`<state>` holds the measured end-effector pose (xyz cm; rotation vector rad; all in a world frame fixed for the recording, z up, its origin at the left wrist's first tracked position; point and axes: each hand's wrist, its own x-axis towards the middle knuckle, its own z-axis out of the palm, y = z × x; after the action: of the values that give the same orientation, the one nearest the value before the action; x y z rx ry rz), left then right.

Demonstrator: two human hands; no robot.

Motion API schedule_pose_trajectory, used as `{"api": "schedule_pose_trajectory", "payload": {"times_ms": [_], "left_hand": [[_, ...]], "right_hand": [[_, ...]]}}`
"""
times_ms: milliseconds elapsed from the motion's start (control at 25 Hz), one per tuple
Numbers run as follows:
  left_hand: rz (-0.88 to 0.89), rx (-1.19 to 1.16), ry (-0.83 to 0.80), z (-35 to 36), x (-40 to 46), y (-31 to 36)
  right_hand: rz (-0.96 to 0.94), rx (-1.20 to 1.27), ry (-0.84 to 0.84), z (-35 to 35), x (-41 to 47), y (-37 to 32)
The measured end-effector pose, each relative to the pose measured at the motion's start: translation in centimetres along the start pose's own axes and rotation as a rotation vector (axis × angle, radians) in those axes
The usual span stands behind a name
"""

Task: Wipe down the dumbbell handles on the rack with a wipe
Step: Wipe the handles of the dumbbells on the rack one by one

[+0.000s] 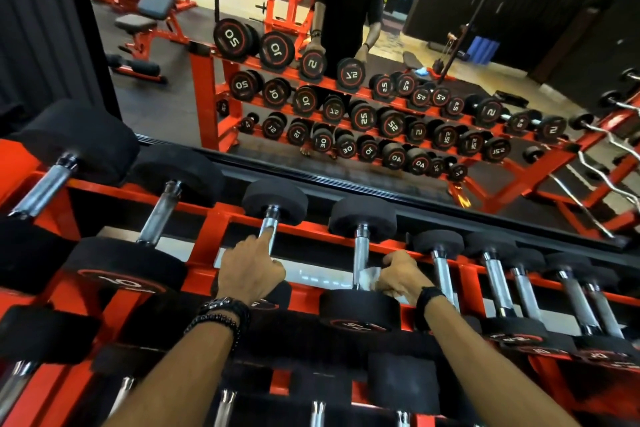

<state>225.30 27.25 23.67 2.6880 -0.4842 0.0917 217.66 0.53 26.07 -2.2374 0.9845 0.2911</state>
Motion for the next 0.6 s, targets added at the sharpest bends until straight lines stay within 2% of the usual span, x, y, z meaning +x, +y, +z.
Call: {"api": "schedule_pose_trajectory", "payload": {"times_ms": [80, 160, 400, 600], "left_hand": [[0.004, 0.007, -0.004, 0.0, 0.0, 0.0], [-0.001, 0.007, -0.002, 0.0, 0.0, 0.0], [0.019, 0.021, 0.018, 0.0, 0.0, 0.0], [0.026, 0.020, 0.022, 0.1, 0.0, 0.1]], "right_hand": [[-0.036, -0.070, 0.058, 0.8, -0.5, -0.3], [-0.047, 0.013, 0.057, 1.4, -0.5, 0.0], [0.016, 0.514, -0.207, 1.1, -0.6, -1.2], [0.006, 0.526, -0.353, -0.9, -1.8, -1.3]]}}
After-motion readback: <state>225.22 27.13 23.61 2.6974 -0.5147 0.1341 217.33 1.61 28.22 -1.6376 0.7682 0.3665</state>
